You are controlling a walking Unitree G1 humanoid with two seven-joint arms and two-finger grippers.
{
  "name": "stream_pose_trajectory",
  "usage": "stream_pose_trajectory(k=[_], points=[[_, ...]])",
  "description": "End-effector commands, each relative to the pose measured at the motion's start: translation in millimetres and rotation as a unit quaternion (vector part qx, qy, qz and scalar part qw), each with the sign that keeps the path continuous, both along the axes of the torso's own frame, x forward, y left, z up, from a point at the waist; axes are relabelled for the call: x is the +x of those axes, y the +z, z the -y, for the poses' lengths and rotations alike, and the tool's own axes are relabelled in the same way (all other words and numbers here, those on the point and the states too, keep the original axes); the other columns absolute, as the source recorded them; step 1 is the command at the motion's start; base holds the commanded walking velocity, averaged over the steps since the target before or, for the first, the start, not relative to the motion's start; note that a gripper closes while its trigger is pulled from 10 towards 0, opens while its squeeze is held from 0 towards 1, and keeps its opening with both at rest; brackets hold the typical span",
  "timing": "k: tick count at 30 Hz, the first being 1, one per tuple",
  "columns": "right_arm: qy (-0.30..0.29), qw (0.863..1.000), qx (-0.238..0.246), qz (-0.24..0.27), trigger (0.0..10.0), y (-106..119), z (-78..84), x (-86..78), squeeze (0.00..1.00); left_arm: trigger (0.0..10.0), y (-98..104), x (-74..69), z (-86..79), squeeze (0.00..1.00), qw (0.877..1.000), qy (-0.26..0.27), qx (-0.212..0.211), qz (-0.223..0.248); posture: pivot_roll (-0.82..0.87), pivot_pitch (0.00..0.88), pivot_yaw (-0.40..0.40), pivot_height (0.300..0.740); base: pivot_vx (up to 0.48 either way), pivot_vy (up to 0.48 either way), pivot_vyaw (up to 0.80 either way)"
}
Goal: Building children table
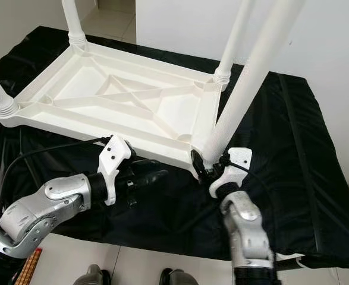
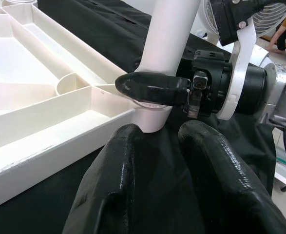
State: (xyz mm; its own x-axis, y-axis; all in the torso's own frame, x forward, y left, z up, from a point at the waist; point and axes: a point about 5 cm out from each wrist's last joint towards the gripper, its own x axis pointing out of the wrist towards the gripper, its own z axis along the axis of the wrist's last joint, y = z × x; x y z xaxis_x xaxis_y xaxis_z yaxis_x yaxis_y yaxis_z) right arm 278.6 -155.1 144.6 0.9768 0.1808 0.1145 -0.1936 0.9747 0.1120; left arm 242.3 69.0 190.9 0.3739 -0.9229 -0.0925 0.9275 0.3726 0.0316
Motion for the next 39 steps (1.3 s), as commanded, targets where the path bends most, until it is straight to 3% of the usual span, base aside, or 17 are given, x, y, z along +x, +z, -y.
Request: stream_pose_trajectory(k=[1,10,15,16,24,28,33,34,39], points=[[-0.050,0.999,0.017,-0.014,10.0,-1.0,-6.7,-4.0,0.00,10.0,0.8,-6.8,1.1,0.00,0.999,-0.046,-0.001,-0.006,0.16,0.170,-0.080,0.740,0.000,0.000,0.00],[-0.070,0.997,0.024,-0.027,10.0,-0.5,-25.0,-8.6,0.00,10.0,0.7,-7.0,0.2,0.00,0.999,-0.039,-0.006,-0.005,0.18,0.157,-0.104,0.740,0.000,0.000,0.00],[-0.071,0.997,0.029,-0.024,10.0,2.2,-26.6,-8.7,0.00,10.0,0.9,-6.8,0.9,0.00,0.999,-0.037,-0.007,-0.004,0.18,0.155,-0.108,0.740,0.000,0.000,0.00],[-0.072,0.997,0.032,-0.020,10.0,3.8,-26.4,-9.2,1.00,10.0,1.0,-6.7,1.1,0.00,0.999,-0.037,-0.007,-0.004,0.18,0.155,-0.108,0.740,0.000,0.000,0.00],[-0.071,0.997,0.012,-0.007,10.0,7.7,-20.7,-9.3,1.00,10.0,1.1,-6.5,2.2,0.00,0.999,-0.037,-0.007,-0.003,0.18,0.148,-0.116,0.740,0.000,0.000,0.00],[-0.070,0.998,-0.005,-0.004,10.0,8.8,-5.3,-4.1,1.00,10.0,2.3,-5.5,1.7,0.00,0.999,-0.036,-0.009,-0.003,0.17,0.146,-0.116,0.740,0.000,0.000,0.00],[-0.071,0.997,-0.019,-0.001,10.0,10.9,2.8,0.2,1.00,10.0,3.0,-4.8,1.2,0.00,0.999,-0.036,-0.010,-0.002,0.17,0.147,-0.114,0.740,0.000,0.000,0.00],[-0.070,0.997,-0.028,0.003,10.0,12.4,5.7,2.2,0.00,10.0,3.7,-4.3,0.7,0.00,0.999,-0.036,-0.009,0.000,0.17,0.148,-0.116,0.740,0.000,0.000,0.00],[-0.033,0.999,-0.033,0.019,10.0,20.0,12.4,6.8,0.00,10.0,4.5,-1.7,-2.5,0.00,1.000,-0.025,-0.013,0.000,0.15,0.152,-0.115,0.740,0.000,0.000,0.00]])
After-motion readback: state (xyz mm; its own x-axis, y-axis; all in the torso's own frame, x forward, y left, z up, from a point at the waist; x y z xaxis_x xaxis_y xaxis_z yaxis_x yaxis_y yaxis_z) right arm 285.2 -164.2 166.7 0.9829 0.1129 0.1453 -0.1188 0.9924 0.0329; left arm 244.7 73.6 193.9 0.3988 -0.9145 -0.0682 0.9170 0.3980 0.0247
